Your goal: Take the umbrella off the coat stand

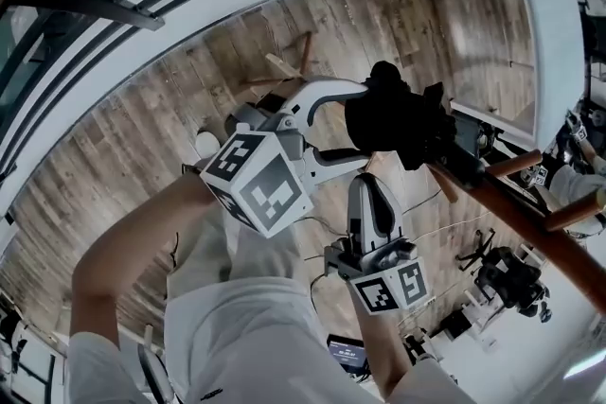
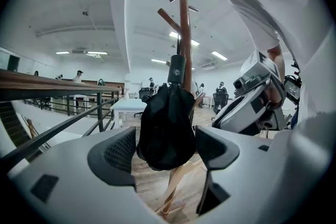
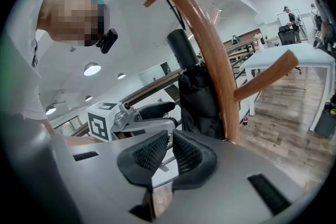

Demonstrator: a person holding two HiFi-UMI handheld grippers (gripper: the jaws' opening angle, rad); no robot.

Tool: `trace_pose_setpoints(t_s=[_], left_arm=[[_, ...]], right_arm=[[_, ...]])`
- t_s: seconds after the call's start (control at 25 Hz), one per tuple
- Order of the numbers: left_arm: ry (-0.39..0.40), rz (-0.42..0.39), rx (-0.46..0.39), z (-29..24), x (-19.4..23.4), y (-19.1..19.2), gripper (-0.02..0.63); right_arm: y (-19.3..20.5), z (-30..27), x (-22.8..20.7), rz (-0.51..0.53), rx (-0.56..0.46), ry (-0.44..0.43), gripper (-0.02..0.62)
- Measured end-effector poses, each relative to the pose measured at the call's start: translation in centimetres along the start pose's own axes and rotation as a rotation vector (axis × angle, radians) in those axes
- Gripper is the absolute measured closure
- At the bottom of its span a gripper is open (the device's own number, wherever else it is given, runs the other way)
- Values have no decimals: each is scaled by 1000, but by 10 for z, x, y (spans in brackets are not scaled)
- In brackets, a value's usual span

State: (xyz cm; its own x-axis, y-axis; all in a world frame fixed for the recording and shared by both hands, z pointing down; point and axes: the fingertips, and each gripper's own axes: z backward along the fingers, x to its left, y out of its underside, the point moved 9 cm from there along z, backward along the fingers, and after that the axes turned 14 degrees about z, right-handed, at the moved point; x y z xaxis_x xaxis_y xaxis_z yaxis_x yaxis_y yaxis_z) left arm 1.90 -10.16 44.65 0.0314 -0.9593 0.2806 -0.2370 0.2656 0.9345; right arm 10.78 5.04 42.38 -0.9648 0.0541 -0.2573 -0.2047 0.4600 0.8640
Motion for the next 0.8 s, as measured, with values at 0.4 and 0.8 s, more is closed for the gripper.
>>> trace_pose_setpoints(t_s=[0.4, 0.8], left_arm=[[56, -61, 39, -37, 7, 11, 235], [103, -130, 56, -64, 12, 8, 189]], right_arm=[[9, 7, -15, -30, 15, 25, 545], [16, 14, -25, -57, 43, 35, 545]])
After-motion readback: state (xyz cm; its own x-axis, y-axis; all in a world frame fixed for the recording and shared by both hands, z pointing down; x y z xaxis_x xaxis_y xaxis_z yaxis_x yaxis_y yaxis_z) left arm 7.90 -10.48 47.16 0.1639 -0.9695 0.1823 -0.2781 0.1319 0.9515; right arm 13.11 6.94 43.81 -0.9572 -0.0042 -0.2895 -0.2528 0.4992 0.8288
